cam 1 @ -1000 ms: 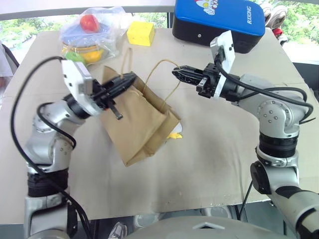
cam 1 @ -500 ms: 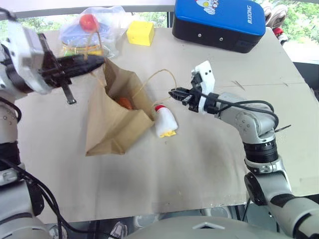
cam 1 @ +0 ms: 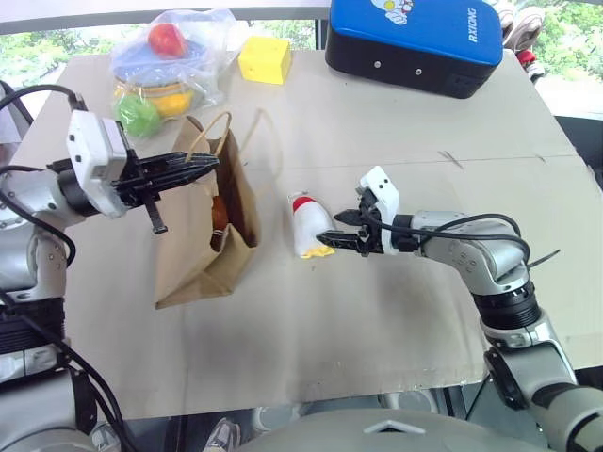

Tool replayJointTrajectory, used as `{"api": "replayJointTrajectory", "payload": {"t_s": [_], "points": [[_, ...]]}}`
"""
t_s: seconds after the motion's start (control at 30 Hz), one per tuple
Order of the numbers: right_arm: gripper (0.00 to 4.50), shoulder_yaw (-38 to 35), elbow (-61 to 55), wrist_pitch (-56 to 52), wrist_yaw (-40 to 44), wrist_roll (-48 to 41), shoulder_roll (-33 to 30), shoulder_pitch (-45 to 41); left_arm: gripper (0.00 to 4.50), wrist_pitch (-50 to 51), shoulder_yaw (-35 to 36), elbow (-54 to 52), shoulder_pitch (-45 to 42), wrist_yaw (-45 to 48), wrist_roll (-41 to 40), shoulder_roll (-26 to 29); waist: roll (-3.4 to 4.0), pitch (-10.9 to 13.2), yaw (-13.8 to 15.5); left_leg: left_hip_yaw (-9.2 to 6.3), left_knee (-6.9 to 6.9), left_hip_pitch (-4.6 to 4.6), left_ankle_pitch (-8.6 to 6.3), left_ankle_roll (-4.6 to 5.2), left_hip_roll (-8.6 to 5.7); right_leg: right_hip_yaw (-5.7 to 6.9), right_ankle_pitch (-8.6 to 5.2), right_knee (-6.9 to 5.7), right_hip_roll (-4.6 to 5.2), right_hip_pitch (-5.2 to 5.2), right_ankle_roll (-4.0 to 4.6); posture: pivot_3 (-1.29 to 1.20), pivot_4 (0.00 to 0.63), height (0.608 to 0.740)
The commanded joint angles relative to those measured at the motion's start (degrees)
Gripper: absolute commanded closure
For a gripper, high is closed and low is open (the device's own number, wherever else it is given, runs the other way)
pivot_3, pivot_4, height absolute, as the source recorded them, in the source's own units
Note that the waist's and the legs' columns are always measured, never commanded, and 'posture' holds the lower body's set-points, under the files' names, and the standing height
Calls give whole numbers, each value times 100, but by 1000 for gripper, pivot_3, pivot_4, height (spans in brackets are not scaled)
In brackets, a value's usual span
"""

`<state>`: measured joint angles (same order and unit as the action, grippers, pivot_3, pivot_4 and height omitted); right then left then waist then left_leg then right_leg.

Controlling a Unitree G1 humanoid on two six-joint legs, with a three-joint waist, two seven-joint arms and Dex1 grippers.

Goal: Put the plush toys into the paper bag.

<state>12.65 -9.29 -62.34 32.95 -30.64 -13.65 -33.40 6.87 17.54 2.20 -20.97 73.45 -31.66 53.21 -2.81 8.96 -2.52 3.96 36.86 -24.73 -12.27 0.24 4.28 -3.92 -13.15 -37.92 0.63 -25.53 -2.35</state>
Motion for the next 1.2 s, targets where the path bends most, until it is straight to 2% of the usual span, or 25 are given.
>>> {"api": "replayJointTrajectory", "payload": {"t_s": [0.03, 0.1, 0.13, 0.17, 0.23, 0.27, 0.37, 0.47, 0.6, 0.67, 0.73, 0.83, 0.97, 1.07, 1.2], "points": [[1215, -9, 285, 95, -35, 83, 101, -135, 4500, -95, 209, -40, -71, -34, -24, 78, 0, 0, 12, 0, 1, -1, 0, 0, -1, 1, 0, 1, 2, 0, 0, 0, 150, 740], [1215, 123, 479, 206, -7, 205, 156, -174, 4500, -93, 212, -88, -49, -55, -31, 59, 0, 0, 25, 1, 1, -4, 0, 0, -3, 0, 0, 3, 5, 0, -1, 0, 150, 740], [1744, 213, 558, 261, 30, 272, 153, -187, 4500, -79, 216, -127, -44, -73, -45, 48, -1, 0, 22, 1, 1, -4, 0, 0, -3, 1, 0, 3, 5, 0, -1, 0, 150, 740], [2021, 272, 610, 301, 60, 317, 146, -197, 4500, -68, 220, -152, -42, -86, -56, 41, 0, 0, 19, 1, 1, -4, 0, 0, -3, 1, 0, 3, 5, 0, -1, 0, 150, 740], [2880, 269, 480, 374, 160, 324, 33, -145, 4500, -11, 270, -242, -38, -142, -114, 34, -1, -1, 13, 1, 2, -2, 0, 0, -3, 1, 0, 1, 5, 0, -1, 0, 150, 740], [3376, 108, 309, 442, 226, 228, -31, -76, 4500, 8, 290, -281, -34, -175, -137, 25, -1, -1, 13, 0, 2, -1, 0, 0, -2, 1, 0, 0, 3, 0, -1, 0, 150, 740], [4478, -535, -335, 385, 572, -390, -259, 160, 4500, 82, 306, -426, -26, -284, -217, -24, -1, 0, 33, 0, 1, -4, 0, 0, -3, 1, 0, 1, 5, 0, -1, 0, 150, 740], [4478, -1429, -1122, 31, 992, -1573, -520, 348, 4500, 195, 231, -644, -67, -413, -301, -122, 2, 1, 49, -2, 2, -5, 0, 0, -5, 2, 1, 2, 6, 2, -2, 0, 150, 740], [4478, -2012, -1543, -315, 871, -2633, -599, 170, 4500, 341, 52, -849, -238, -575, -340, -308, 1, 0, 21, -6, 3, 1, 0, 0, -4, 5, 1, 1, 5, 8, -3, 0, 150, 740], [4478, -2089, -1525, -230, 643, -2854, -432, -75, 4500, 395, -77, -902, -377, -660, -336, -436, 1, 0, -3, -6, 5, 7, 0, 0, -1, 4, 1, -2, 0, 10, -3, 0, 150, 740], [4478, -2246, -1274, 94, 195, -3034, 30, -513, 4500, 462, -227, -1008, -513, -777, -337, -597, 1, 1, -10, -8, 6, 7, 0, 0, 0, 3, 1, -4, -3, 10, -2, 0, 150, 740], [4478, -2068, -780, 478, -346, -2508, 405, -965, 4500, 572, -265, -1114, -597, -891, -372, -697, 2, 1, -8, -12, 12, 3, 0, 0, 2, 2, 2, -9, -9, 8, -2, 0, 150, 740], [4478, -908, 166, 1261, -378, -1115, 531, -1199, 4500, 708, -228, -1255, -624, -1025, -422, -728, -2, -2, 10, -13, 13, -3, 0, 0, -3, 3, 2, -5, -2, 10, -2, 0, 150, 740], [4478, -554, 970, 1677, -211, -657, 775, -1237, 4500, 795, -160, -1373, -629, -1180, -466, -737, -1, -1, 9, -14, 14, -4, 0, 0, -3, 3, 2, -6, -3, 9, -2, 0, 150, 740], [4478, -524, 1645, 1748, -116, -493, 1008, -1316, 4500, 913, -42, -1545, -545, -1404, -537, -717, -1, -1, 11, -16, 15, -8, 0, 0, -3, 3, 3, -6, -3, 8, -2, 0, 150, 740]]}}
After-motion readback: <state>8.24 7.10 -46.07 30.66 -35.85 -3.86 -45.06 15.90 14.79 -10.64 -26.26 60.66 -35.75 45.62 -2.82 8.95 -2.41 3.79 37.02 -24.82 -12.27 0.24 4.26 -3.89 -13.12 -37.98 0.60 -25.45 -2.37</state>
